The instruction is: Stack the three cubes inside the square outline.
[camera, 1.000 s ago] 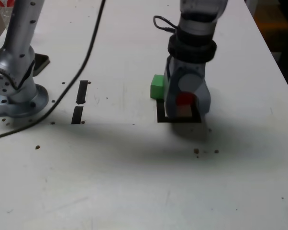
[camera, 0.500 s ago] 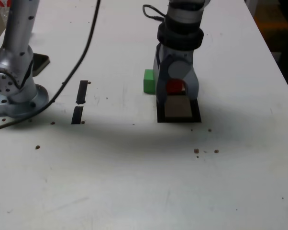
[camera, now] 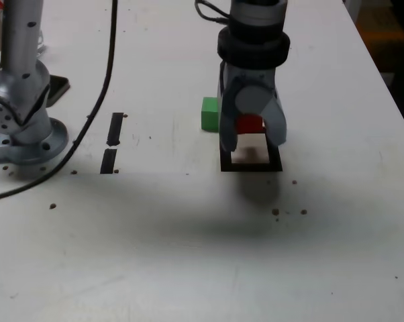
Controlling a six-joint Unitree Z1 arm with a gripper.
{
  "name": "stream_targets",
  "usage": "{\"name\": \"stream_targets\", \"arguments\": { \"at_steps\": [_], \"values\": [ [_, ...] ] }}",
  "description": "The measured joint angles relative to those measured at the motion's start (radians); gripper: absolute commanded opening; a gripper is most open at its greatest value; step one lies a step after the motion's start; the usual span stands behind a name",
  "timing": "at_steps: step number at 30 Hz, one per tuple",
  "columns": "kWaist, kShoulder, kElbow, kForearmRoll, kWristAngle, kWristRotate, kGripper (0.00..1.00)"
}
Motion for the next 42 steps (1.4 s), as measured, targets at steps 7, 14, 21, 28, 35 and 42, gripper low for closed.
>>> {"name": "stream_targets", "arguments": {
  "at_steps": [7,14,21,28,35,42],
  "values": [
    [-0.025,0.001,0.026,-0.005,0.018,-0.009,0.21],
    [-0.044,0.020,0.053,-0.028,0.044,-0.011,0.21],
    [-0.054,0.066,0.045,-0.059,0.045,-0.006,0.22],
    [-0.055,0.085,0.042,-0.066,0.044,-0.001,0.24],
    [-0.055,0.092,0.042,-0.067,0.046,0.001,0.35],
    [-0.055,0.094,0.042,-0.068,0.046,0.011,0.55]
  ]
}}
